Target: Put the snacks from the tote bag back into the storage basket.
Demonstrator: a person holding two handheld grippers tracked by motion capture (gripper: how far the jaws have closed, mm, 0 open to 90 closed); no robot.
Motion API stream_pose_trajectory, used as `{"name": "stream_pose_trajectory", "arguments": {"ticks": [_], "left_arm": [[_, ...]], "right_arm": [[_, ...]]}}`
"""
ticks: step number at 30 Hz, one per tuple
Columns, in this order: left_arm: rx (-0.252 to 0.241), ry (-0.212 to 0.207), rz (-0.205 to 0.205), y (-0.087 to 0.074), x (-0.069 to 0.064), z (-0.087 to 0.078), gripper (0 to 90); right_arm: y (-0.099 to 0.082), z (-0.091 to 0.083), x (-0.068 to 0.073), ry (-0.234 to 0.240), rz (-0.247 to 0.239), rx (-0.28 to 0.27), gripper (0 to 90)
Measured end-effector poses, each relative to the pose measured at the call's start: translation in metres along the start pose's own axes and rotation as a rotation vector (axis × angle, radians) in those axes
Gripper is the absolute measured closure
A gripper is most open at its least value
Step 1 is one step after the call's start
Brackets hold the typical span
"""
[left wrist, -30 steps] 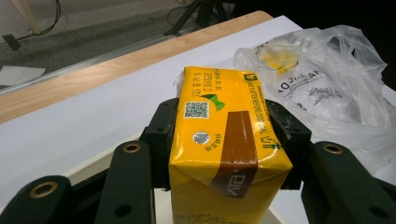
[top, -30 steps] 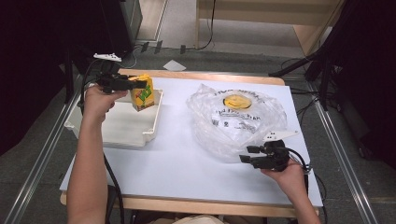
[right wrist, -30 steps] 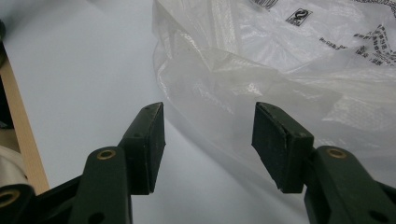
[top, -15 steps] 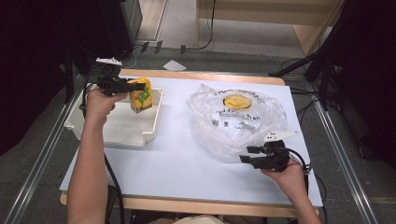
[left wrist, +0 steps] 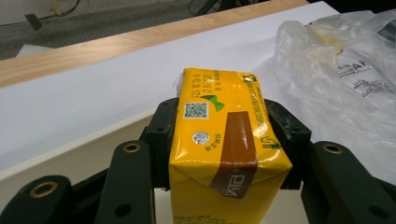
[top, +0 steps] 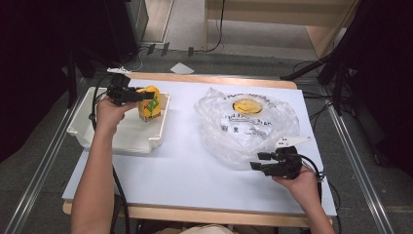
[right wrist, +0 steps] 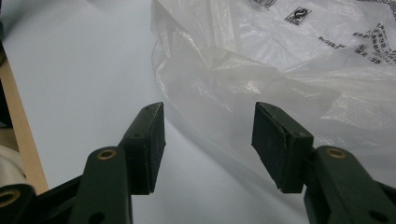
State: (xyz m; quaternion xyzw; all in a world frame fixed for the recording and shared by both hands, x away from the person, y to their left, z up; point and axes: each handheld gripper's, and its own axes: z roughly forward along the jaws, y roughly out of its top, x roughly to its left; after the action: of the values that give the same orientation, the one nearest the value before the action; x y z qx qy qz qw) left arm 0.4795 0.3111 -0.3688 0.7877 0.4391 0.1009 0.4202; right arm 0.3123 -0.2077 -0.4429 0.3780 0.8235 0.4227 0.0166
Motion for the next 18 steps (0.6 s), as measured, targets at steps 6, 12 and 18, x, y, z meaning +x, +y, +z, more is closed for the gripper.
{"name": "stream_pose_trajectory", "arguments": {"ticks": [6, 12, 18], "left_arm": [[-0.001, 0.008, -0.018, -0.005, 0.003, 0.011, 52.9], [-0.019, 0.022, -0.013, -0.009, 0.005, 0.02, 52.8], [-0.041, 0.005, -0.007, -0.013, 0.006, 0.02, 52.8]], "right_arm": [[0.0, 0.0, 0.001, -0.001, 0.0, -0.001, 45.7], [0.0, 0.0, 0.001, -0.002, 0.0, 0.001, 45.9], [0.0, 0.0, 0.0, -0.003, 0.001, 0.003, 46.0]]}}
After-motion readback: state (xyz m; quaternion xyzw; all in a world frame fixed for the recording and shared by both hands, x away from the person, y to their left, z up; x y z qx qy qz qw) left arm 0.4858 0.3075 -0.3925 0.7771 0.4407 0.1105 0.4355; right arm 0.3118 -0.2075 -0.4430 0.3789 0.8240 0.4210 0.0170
